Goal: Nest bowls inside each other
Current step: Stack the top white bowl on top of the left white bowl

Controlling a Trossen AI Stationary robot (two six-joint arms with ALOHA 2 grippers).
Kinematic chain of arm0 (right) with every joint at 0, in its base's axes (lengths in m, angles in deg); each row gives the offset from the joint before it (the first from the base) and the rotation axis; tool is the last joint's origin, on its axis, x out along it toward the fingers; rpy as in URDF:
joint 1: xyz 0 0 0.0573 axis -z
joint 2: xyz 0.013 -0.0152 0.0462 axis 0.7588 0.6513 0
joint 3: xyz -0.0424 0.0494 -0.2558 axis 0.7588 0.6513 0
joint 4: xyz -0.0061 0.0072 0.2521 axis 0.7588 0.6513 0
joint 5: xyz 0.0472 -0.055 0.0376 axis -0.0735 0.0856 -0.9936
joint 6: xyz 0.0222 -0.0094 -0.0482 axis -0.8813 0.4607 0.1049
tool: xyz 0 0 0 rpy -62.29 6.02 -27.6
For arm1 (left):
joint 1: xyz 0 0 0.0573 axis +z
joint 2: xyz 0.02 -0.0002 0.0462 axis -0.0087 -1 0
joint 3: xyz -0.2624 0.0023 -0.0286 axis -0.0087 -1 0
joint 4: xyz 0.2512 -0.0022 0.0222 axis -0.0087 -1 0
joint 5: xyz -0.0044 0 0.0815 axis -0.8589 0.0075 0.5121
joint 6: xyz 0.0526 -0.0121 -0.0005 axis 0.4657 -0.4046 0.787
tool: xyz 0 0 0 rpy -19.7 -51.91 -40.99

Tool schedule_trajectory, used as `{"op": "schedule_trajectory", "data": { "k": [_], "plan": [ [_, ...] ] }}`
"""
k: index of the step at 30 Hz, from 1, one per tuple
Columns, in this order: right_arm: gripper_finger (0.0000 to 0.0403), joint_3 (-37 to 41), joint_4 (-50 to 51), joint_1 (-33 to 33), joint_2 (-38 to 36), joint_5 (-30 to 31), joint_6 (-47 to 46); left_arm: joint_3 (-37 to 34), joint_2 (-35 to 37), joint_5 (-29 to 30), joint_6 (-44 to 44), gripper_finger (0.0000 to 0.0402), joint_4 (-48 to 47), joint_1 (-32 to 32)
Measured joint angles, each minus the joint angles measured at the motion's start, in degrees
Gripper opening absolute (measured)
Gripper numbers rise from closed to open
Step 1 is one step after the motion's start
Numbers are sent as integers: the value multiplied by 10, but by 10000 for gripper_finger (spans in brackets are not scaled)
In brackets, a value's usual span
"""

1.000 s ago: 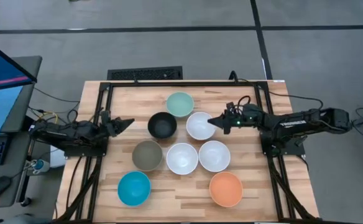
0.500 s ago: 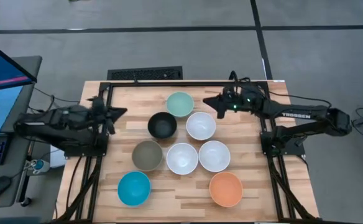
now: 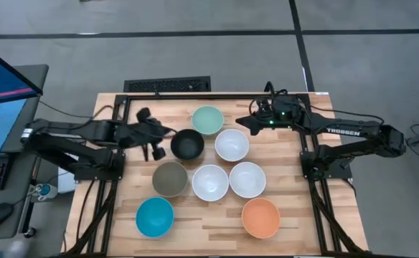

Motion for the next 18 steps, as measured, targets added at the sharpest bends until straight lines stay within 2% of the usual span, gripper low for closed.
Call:
{"op": "schedule_trajectory", "data": {
  "k": [5, 10, 18],
  "plan": [
    [56, 0, -15, -3, 0, -1, -4, 40, -68, -44, 26, 9, -12, 0],
    [56, 0, -18, -2, 0, -1, -2, 91, -89, -18, 65, 9, -46, 1],
    [56, 0, -17, -2, 2, -1, -2, 97, -89, -8, 67, 9, -47, 1]
  ]
}}
